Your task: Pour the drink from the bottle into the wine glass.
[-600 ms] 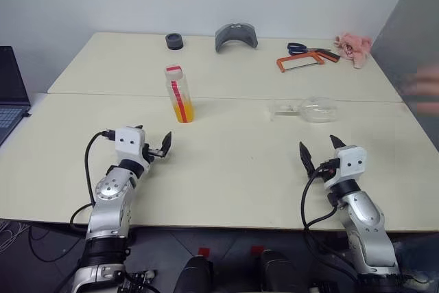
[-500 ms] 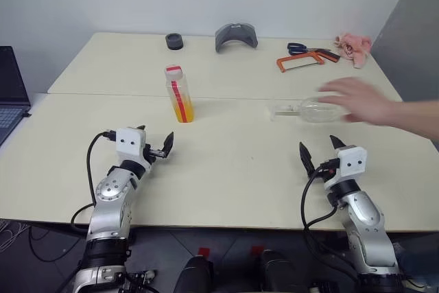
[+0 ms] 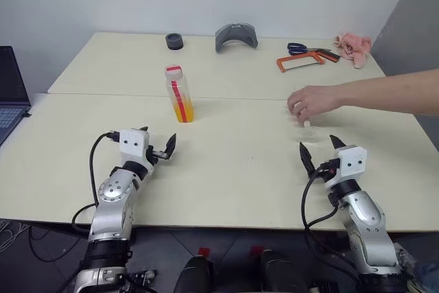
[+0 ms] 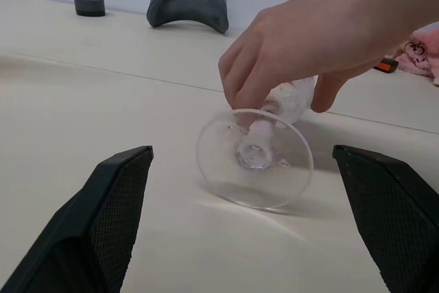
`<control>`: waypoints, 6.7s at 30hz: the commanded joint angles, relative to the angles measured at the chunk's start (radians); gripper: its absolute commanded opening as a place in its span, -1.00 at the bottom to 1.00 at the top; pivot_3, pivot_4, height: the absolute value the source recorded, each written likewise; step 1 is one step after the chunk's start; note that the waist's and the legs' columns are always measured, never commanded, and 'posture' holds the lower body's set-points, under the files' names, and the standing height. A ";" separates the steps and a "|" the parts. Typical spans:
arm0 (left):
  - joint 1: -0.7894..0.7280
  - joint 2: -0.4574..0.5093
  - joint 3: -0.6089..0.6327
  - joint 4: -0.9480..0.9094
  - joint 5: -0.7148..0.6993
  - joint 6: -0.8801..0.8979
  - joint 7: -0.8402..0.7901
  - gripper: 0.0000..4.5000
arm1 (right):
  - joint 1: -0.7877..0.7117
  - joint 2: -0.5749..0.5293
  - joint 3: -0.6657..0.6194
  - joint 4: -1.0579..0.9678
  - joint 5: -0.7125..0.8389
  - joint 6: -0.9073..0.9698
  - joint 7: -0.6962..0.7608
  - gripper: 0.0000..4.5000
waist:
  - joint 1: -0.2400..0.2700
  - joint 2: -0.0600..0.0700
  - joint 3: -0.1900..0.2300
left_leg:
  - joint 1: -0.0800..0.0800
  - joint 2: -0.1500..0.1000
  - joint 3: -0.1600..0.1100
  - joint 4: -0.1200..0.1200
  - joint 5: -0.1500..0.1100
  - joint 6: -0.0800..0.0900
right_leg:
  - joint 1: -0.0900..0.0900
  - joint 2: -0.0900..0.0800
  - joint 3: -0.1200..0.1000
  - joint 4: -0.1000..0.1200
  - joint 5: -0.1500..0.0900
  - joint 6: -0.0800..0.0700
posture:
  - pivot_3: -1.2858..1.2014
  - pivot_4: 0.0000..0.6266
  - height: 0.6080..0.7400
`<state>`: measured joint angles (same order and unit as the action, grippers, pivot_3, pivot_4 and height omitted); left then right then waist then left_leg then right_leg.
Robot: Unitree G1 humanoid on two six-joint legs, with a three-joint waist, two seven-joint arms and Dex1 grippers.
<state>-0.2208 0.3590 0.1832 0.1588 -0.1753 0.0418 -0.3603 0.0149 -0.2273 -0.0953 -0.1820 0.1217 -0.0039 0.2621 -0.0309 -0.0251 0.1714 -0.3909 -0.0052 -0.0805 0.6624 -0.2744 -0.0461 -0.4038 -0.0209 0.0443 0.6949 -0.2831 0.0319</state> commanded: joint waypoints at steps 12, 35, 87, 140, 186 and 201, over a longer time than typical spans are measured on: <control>-0.010 -0.001 -0.001 -0.021 0.001 -0.015 0.000 0.99 | -0.004 -0.011 -0.013 -0.040 0.015 0.006 0.008 1.00 | 0.000 0.000 0.000 | 0.000 0.000 0.000 0.000 0.000 0.000 | 0.000 0.000 0.000 0.000 0.000 0.000 | 0.03 -0.52 1.00; -0.124 -0.025 -0.031 -0.025 0.055 0.040 0.085 0.99 | 0.007 -0.164 0.034 -0.318 0.174 0.200 0.214 1.00 | 0.001 0.000 0.000 | 0.000 -0.001 0.000 0.000 0.000 0.000 | 0.000 0.000 0.000 -0.001 0.000 0.000 | 0.03 -0.52 1.00; -0.695 -0.112 -0.075 0.529 0.154 -0.008 0.321 0.99 | -0.244 -0.338 0.092 -0.500 0.431 0.549 0.363 1.00 | 0.002 -0.002 0.001 | -0.005 -0.002 -0.001 0.001 0.000 0.000 | -0.001 0.000 -0.003 -0.005 0.000 0.000 | 0.03 -0.52 1.00; -0.652 -0.119 -0.072 0.466 0.137 0.014 0.299 -0.04 | -0.250 -0.345 0.094 -0.489 0.428 0.548 0.372 1.00 | 0.001 -0.002 0.001 | -0.005 -0.002 -0.001 0.002 0.000 0.000 | -0.001 0.000 -0.003 -0.004 0.000 0.000 | 0.03 -0.52 1.00; -0.605 -0.078 -0.380 0.197 -0.092 0.008 -0.888 -0.04 | -0.500 -0.194 0.171 -0.478 0.473 0.888 0.010 0.82 | -0.002 -0.001 0.001 | -0.007 -0.002 -0.002 0.002 0.000 0.000 | -0.002 0.001 -0.003 -0.005 0.000 0.000 | 0.03 -0.52 1.00; -0.688 -0.048 -0.380 0.271 -0.111 0.032 -1.025 -0.04 | -0.684 -0.423 0.325 -0.128 0.383 0.469 0.790 -0.16 | -0.006 0.000 0.003 | -0.007 -0.003 0.002 0.003 0.000 0.001 | -0.001 0.002 -0.003 -0.005 0.000 0.000 | 0.03 -0.52 1.00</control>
<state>-0.8494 0.3002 -0.2251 0.4240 -0.2678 0.0732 -1.3703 -0.6271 -0.6344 0.1804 -0.3506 0.5120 0.5547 0.8483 -0.0365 -0.0249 0.1744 -0.3973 -0.0077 -0.0785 0.6648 -0.2744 -0.0454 -0.4050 -0.0185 0.0408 0.6890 -0.2828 0.0324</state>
